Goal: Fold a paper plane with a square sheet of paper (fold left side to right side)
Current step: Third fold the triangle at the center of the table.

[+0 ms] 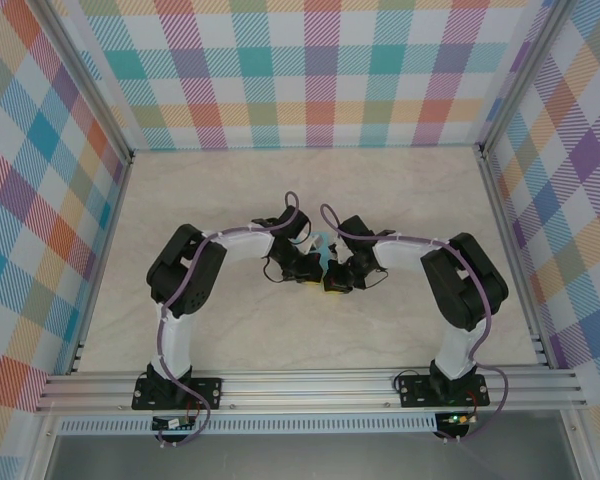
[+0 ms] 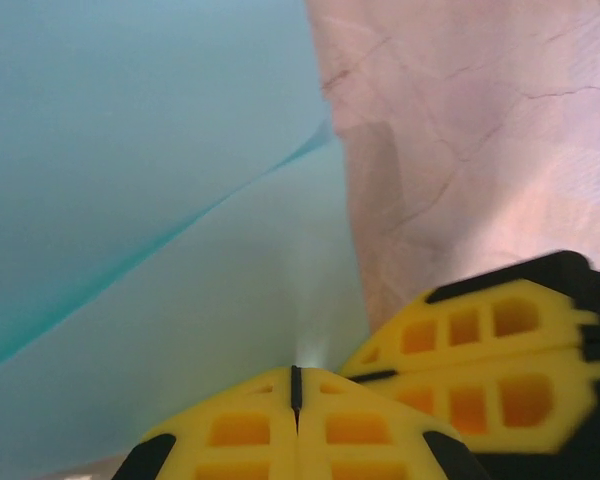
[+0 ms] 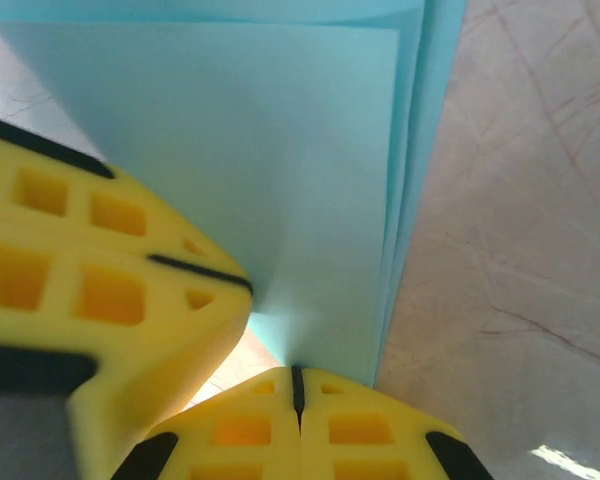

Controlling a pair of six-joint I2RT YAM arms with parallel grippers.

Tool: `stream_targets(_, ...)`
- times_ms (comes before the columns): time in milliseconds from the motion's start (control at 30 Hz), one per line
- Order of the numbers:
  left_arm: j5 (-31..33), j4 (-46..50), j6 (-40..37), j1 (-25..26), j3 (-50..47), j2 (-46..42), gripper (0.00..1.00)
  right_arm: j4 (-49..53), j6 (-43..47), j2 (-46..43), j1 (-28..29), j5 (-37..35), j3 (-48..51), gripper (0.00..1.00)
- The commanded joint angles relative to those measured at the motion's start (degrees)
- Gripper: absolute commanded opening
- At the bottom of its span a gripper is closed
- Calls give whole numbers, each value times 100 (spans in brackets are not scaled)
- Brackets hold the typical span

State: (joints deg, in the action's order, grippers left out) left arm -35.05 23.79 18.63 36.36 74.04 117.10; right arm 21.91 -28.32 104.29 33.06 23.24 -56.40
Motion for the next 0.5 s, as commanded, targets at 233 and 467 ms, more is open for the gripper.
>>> stream_targets(233,691,238,-61,-190,-23,155,0,694,-6,402,43,-670,252,0)
stream_targets(467,1042,585,-363,-739,23,59,0,674,-7,416,44,-646,261,0)
